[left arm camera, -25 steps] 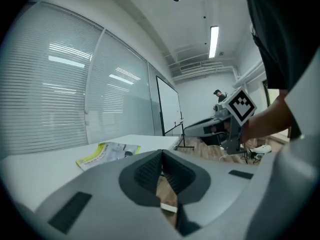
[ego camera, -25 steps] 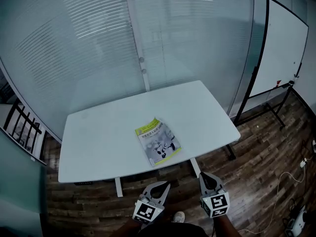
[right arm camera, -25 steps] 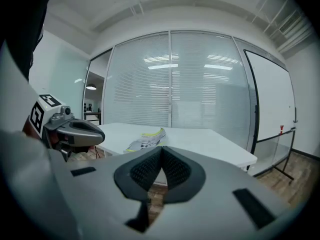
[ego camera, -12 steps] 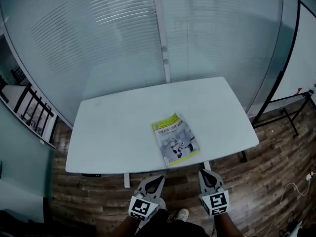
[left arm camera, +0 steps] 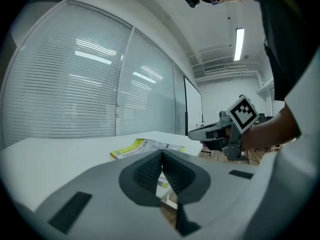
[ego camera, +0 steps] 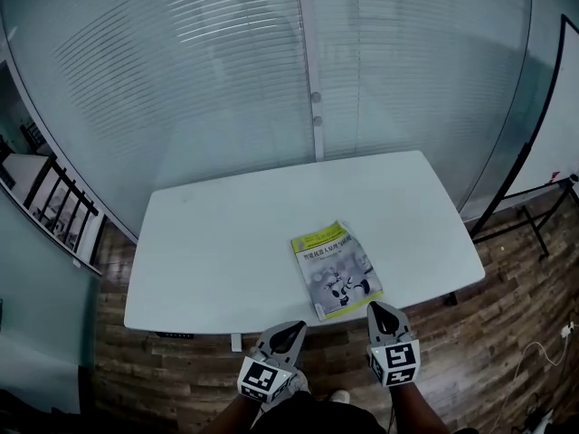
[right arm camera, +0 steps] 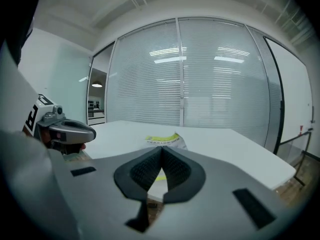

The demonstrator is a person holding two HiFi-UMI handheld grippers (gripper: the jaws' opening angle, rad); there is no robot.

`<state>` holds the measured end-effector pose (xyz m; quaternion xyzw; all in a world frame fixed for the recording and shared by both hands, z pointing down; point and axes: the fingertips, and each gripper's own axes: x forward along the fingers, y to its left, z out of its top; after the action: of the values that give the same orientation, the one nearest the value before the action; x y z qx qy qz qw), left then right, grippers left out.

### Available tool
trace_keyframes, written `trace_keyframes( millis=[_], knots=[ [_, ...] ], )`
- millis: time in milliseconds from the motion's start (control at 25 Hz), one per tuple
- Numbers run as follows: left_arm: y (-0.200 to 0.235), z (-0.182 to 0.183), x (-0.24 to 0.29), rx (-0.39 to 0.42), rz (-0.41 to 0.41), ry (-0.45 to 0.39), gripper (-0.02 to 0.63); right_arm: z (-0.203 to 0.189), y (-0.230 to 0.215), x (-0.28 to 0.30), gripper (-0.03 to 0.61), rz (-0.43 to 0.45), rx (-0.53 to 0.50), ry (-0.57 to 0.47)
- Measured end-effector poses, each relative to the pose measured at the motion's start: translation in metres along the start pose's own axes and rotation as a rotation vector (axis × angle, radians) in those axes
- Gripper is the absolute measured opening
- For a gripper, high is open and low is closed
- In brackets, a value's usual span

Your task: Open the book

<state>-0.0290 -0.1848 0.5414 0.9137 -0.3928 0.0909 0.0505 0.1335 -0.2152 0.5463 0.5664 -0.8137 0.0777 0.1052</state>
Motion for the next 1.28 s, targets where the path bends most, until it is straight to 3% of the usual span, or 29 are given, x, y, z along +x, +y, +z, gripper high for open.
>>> trace_keyframes(
  millis=[760,920,960,1000,1040,1280],
  knots=[
    [0.046,0.007,0.018,0.006,0.037,-0.018,0.014,-0.05,-0.041,0.061,0.006,-0.079,-0.006,0.274],
    [0.046,0.0,0.021,-0.008,0.034,0.0,0.014,-0.055,-0.049,0.065,0.008,-0.078,0.034,0.272],
    [0.046,-0.001,0.022,-0.011,0.031,0.008,0.014,-0.056,-0.049,0.067,0.033,-0.062,0.061,0.273],
    [0.046,-0.003,0.022,-0.015,0.03,0.015,0.014,-0.058,-0.049,0.07,0.117,-0.045,0.086,0.282],
    [0.047,-0.002,0.023,-0.015,0.031,0.013,0.014,-0.061,-0.049,0.073,0.16,-0.034,0.106,0.296],
    [0.049,0.008,0.023,0.015,0.034,-0.016,0.014,-0.075,-0.062,0.088,0.21,-0.047,0.181,0.377]
  ],
)
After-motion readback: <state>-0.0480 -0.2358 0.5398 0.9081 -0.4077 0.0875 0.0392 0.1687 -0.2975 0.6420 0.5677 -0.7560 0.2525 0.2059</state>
